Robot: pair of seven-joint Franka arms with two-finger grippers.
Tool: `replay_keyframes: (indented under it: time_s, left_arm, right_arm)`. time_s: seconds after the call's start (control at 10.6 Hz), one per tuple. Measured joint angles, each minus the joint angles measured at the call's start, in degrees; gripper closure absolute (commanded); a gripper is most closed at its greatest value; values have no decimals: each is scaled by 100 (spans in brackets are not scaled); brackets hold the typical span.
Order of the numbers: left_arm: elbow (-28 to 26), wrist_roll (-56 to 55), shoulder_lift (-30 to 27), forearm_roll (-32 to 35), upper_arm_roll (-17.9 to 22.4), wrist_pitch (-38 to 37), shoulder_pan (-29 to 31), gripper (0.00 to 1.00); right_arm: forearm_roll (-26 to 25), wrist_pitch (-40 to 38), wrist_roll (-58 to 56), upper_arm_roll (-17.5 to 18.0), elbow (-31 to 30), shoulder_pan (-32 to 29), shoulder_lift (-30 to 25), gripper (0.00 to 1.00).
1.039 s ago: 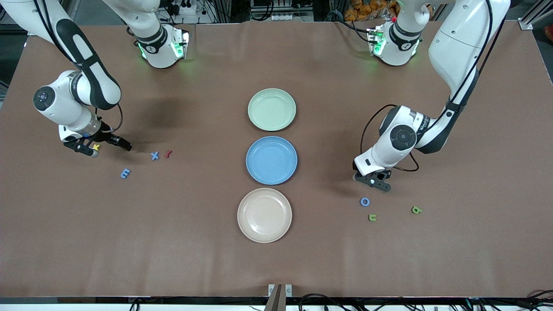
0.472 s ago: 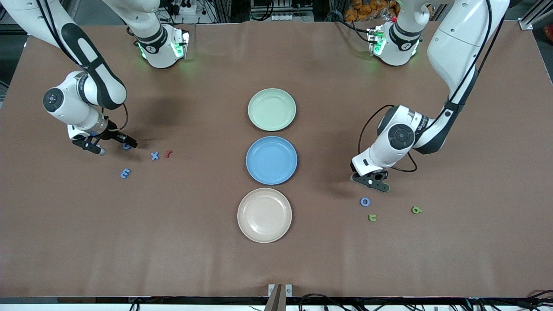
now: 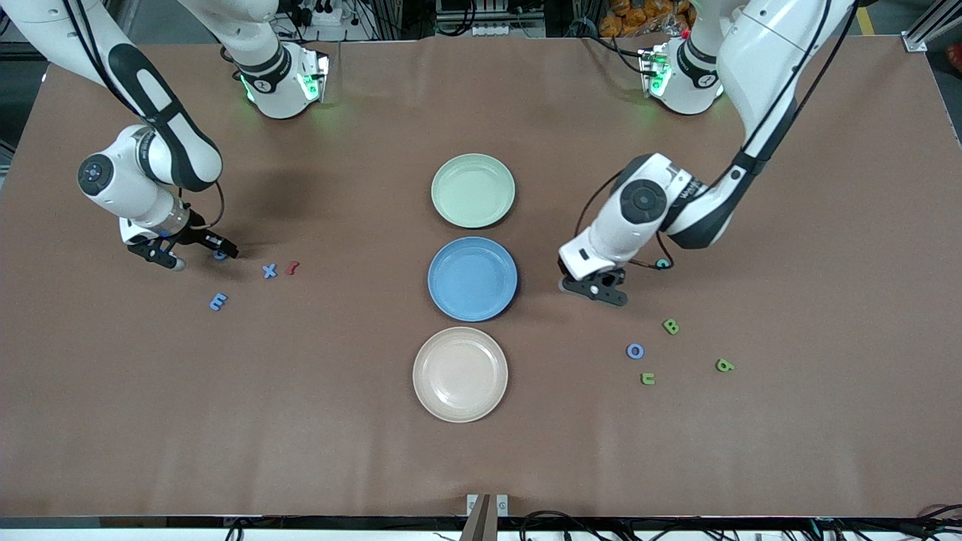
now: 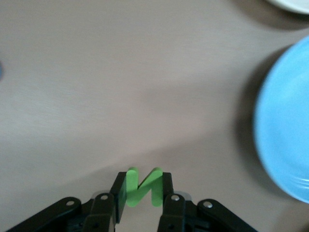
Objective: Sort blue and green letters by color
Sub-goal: 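Release the N on the green plate while the right gripper lifts blue C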
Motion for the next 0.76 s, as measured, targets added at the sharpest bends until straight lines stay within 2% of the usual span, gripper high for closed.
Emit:
replay_keyframes:
  time_s: [0.19, 0.47, 0.57, 0.76]
  left_arm:
    - [-3, -572, -21, 0, -371, -75, -91, 100]
    - [-12, -1632, -23, 0, -479, -349, -888, 100]
    - [-9, -1914, -28, 0, -490, -401, -1118, 100]
    - [-8, -2452, -51, 0, -504, -449, -1491, 100]
  right_arm:
    - [-6, 24, 0, -10, 0, -3, 0, 70]
    - [-21, 88, -3, -37, -7, -13, -20, 82]
    - [-21, 95, -3, -34, -8, -13, -27, 91]
    - [-21, 94, -3, -34, -7, -13, -27, 94]
